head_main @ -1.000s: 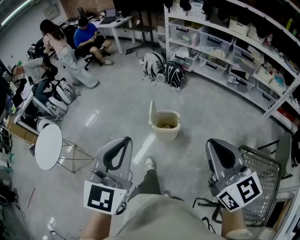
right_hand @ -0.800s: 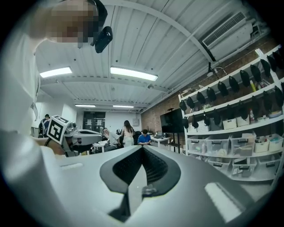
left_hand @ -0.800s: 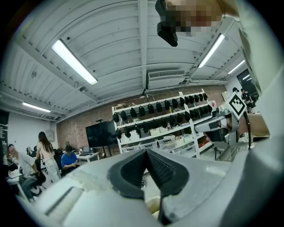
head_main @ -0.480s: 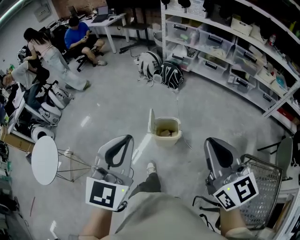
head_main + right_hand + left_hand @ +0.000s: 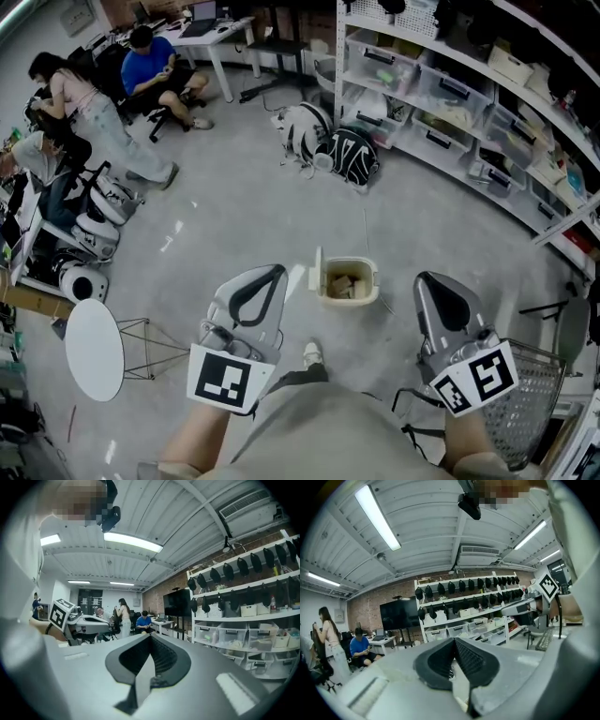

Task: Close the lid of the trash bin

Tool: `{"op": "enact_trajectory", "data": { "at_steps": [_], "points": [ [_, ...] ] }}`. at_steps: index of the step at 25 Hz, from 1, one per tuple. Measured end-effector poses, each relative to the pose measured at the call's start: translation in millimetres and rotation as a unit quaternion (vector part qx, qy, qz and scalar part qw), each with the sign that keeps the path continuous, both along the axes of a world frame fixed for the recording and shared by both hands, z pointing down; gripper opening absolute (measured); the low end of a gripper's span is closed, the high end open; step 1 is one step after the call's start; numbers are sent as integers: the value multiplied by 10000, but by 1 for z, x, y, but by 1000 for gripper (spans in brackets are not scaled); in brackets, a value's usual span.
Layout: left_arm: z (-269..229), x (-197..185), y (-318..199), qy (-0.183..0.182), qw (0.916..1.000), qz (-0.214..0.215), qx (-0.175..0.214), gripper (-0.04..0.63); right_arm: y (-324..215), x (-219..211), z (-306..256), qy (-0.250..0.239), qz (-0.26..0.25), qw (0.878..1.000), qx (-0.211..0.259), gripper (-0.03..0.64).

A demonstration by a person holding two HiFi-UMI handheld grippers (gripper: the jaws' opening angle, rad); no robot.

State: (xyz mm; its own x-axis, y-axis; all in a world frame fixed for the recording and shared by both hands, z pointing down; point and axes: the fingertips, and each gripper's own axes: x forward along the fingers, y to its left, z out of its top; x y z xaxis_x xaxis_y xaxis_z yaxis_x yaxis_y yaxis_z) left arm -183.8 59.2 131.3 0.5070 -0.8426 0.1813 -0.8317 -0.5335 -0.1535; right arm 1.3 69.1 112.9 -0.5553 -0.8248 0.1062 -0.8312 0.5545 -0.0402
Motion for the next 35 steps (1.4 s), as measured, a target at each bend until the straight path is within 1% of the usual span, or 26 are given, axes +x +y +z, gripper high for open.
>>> {"op": "enact_trajectory", "data": {
  "at_steps": [4,8,12,18,22,24,26,27,29,32,35],
  "points": [
    [8,-15,-40,0,9999,71,-77,3,-39,-13,7,63,100,9999,-37,3],
    [20,-22,-65,-10,9999,75,-137,3,-60,-16,17,86,184,9997,-114,3],
    [31,-22,-82,-75,9997,56,-216,3,-77,-14,25,126,153,9995,-229,3],
    [35,-10,-94,-99,9994,-165,-300,3,-95,4,34,77,33,9994,-350,3],
    [55,-8,-102,-84,9978,-391,-527,3,-110,16,58,160,-26,9984,-542,3],
    [73,-7,-109,-174,9971,-406,-616,3,-117,19,75,172,-136,9970,-736,3],
    [97,-5,-119,-332,9968,-316,-656,3,-123,17,92,118,-360,9947,-960,3],
    [111,-3,-124,-362,9962,-297,-740,3,-127,16,101,115,-451,9934,-1048,3],
    [143,0,-135,-403,9937,-306,-1005,3,-137,15,121,180,-536,9912,-1199,3],
    [192,5,-152,-463,9877,-311,-1458,3,-159,15,159,237,-555,9878,-1436,3],
    [238,12,-167,-532,9826,-214,-1767,3,-181,14,203,243,-594,9843,-1643,3]
  ]
}}
